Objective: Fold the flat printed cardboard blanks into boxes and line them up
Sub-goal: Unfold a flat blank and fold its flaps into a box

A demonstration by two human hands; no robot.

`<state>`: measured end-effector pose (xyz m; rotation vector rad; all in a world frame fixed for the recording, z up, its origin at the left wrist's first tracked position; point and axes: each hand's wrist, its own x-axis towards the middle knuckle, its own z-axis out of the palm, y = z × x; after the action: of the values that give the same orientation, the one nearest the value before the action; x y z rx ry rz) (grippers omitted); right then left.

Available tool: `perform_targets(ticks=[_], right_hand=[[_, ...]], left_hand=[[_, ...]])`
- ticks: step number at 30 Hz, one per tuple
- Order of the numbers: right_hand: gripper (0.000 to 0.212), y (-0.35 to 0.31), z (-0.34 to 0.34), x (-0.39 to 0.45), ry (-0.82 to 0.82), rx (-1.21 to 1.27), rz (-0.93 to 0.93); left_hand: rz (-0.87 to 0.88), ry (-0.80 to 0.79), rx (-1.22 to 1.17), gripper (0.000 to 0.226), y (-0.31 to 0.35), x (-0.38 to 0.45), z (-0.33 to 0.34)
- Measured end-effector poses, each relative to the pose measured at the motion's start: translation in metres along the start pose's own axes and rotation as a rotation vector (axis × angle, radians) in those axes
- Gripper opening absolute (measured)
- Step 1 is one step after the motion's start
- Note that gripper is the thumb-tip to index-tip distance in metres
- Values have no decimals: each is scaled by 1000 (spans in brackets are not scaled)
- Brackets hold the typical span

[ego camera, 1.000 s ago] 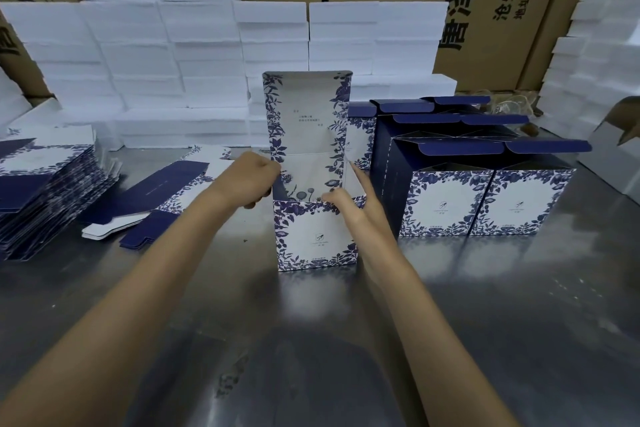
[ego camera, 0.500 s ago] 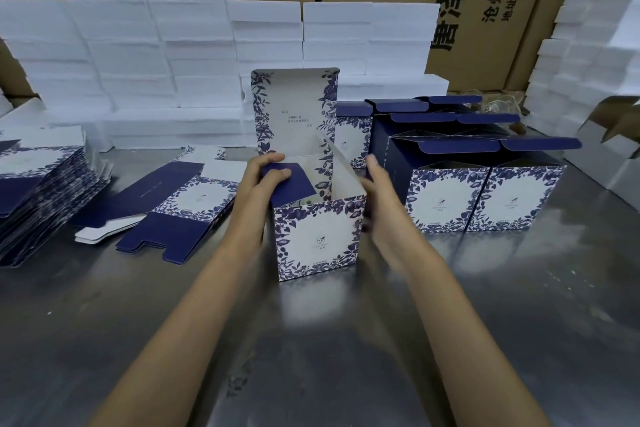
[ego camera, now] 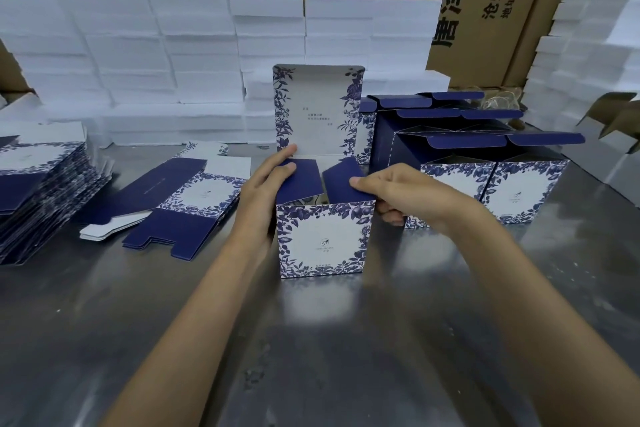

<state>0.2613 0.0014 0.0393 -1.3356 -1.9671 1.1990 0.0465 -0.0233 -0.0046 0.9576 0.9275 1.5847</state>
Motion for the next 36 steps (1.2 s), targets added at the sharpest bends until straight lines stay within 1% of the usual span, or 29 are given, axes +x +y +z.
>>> perform_targets(ticks=[4, 7, 9, 11, 14, 16, 18, 20, 22, 25, 28, 32, 34, 36], right_hand=[[62, 4, 4, 1, 25, 49, -23], [68, -3, 1, 5, 15, 18, 29], [70, -6, -2, 10, 38, 19, 73], [70, -7, -2, 15, 72, 1, 59], [57, -1, 3, 20, 116, 13, 4], [48, 3, 3, 19, 109, 7, -24], [53, 3, 0, 18, 58, 10, -21], [56, -1, -4, 18, 43, 14, 3], [53, -4, -4, 19, 96, 7, 8], [47, -3, 3, 22, 174, 37, -32], [47, 2, 7, 21, 195, 44, -61], [48, 0, 1, 24, 187, 67, -17], [40, 0, 1, 25, 206, 97, 15], [27, 4, 7, 25, 211, 187, 48]], left_hand=[[-14, 12, -8, 32, 0, 3, -2], [-21, 9, -2, 33, 1, 3, -3], [-23, 3, 16, 33, 2, 3, -4], [-24, -1, 26, 32, 3, 2, -4], [-16, 20, 34, 31, 4, 3, -6], [2, 34, 50, 29, 3, 3, -8], [17, 45, 61, 27, 2, 3, -8], [19, 42, 70, 27, 2, 3, -8], [14, 32, 83, 26, 2, 3, -8], [10, 19, 97, 25, 3, 2, -8], [17, 24, 90, 24, 4, 1, -7], [14, 22, 100, 21, 5, 1, -7], [15, 24, 100, 20, 5, 1, -7], [15, 22, 84, 20, 4, 1, -8]])
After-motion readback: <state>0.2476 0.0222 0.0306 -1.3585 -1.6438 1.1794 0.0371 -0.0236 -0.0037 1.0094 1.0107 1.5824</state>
